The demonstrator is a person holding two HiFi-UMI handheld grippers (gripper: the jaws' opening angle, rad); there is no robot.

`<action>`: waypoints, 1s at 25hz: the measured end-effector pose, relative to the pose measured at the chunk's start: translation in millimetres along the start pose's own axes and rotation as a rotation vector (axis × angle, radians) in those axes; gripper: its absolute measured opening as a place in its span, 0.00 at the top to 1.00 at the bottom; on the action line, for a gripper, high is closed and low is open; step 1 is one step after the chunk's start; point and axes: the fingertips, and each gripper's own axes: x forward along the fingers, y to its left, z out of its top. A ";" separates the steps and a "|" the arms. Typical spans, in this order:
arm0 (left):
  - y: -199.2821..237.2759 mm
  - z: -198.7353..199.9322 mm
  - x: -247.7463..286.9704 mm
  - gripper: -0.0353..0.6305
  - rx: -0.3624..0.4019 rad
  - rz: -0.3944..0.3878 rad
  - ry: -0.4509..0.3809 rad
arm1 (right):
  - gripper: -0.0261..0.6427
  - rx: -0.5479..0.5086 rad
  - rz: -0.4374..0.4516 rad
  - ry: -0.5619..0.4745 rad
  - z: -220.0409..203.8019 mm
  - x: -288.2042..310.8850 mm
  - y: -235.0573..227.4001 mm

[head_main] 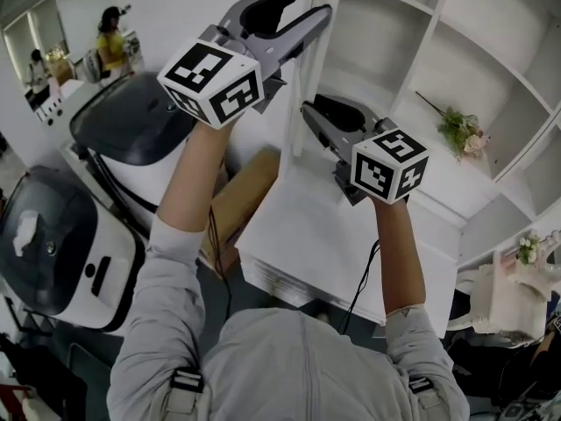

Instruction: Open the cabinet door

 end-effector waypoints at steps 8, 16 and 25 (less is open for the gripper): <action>21.5 -15.0 -42.8 0.66 0.077 0.105 0.133 | 0.86 0.010 0.084 -0.035 4.5 55.6 34.2; 75.4 -16.4 -75.2 0.76 0.031 0.247 0.105 | 0.86 0.046 0.107 -0.078 6.6 106.6 49.5; 87.7 -16.4 -83.3 0.76 0.043 0.239 0.129 | 0.86 0.086 0.137 -0.104 7.9 121.4 53.8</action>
